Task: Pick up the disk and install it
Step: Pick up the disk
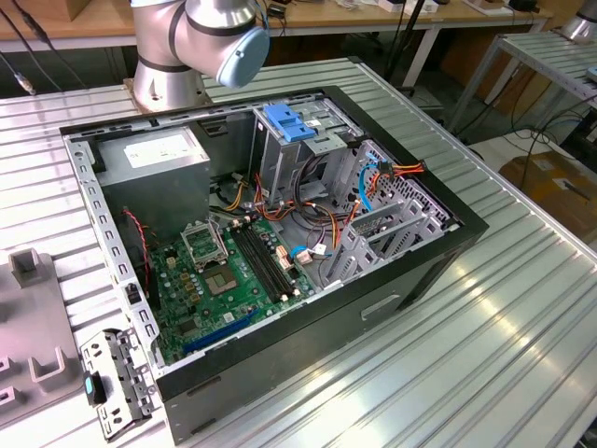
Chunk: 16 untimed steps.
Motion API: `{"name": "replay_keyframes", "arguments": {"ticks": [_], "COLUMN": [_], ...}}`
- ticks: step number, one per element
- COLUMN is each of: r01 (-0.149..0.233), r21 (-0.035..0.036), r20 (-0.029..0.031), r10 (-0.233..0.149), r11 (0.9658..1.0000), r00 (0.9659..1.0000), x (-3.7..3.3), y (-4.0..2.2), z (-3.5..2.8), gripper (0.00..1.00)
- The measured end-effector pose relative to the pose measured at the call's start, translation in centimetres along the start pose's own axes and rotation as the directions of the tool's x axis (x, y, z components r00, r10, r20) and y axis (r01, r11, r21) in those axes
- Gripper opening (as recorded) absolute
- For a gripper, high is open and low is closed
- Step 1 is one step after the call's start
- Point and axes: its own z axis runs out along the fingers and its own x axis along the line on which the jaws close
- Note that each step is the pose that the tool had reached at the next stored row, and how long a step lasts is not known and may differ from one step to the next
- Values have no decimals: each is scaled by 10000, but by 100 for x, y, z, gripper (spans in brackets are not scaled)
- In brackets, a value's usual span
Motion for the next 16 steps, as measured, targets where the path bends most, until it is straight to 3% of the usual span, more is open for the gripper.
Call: {"name": "replay_keyframes", "arguments": {"ticks": [7,10,12,16], "r01": [-1,0,0,0], "r21": [0,1,1,0], "r20": [1,1,1,0], "r10": [1,0,0,0], "r11": [10000,10000,10000,10000], "r00": [10000,10000,10000,10000], "x": [73,85,85,83], "y": [-58,-196,-253,-467], "z": [-2,-1,-1,0], "gripper": [37,37,37,37]}}
